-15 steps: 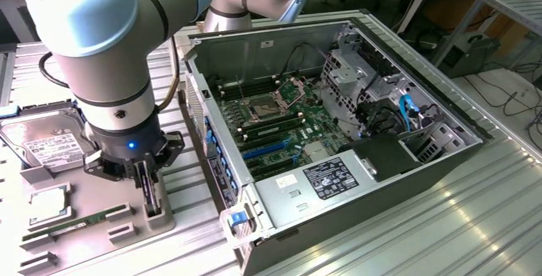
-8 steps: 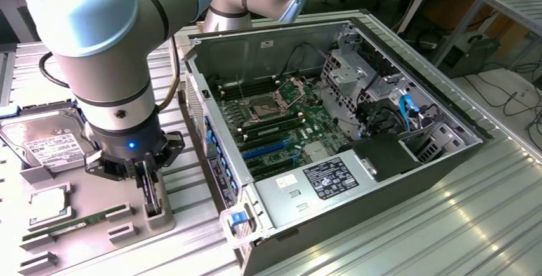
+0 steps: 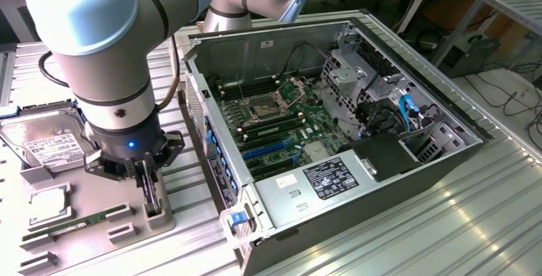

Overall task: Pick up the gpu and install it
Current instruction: 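Pick up the gpu and move the gpu toward the slot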

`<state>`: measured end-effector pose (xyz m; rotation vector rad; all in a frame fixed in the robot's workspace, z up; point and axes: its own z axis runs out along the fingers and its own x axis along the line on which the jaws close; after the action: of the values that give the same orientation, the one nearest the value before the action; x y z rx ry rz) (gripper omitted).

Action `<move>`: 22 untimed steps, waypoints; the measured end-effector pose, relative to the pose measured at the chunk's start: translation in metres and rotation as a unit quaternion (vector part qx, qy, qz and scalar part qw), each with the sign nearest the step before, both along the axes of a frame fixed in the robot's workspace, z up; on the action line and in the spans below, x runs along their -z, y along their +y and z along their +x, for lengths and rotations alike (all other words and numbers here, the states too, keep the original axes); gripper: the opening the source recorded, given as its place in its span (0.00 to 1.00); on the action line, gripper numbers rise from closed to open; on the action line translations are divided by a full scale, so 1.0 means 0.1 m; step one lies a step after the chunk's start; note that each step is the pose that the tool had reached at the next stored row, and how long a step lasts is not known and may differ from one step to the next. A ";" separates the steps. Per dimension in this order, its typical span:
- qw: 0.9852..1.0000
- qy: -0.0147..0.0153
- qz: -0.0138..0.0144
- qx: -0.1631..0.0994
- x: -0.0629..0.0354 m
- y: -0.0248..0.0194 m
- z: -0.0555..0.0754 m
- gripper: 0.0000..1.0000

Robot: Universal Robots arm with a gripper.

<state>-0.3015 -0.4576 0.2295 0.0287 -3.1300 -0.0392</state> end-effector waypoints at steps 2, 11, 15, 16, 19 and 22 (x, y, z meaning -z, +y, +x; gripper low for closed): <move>1.000 0.000 0.000 0.000 -0.009 0.000 0.00 0.27; 1.000 0.000 0.000 0.000 -0.064 0.000 0.00 0.27; 1.000 0.000 0.000 0.000 -0.104 0.000 0.00 0.27; 1.000 0.000 0.000 0.000 -0.110 0.000 0.00 0.27; 1.000 0.000 0.000 0.000 -0.129 0.000 0.00 0.27; 1.000 0.000 0.000 0.000 -0.155 0.000 0.00 0.27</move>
<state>-0.3014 -0.4576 0.2450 0.0287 -3.1301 -0.0394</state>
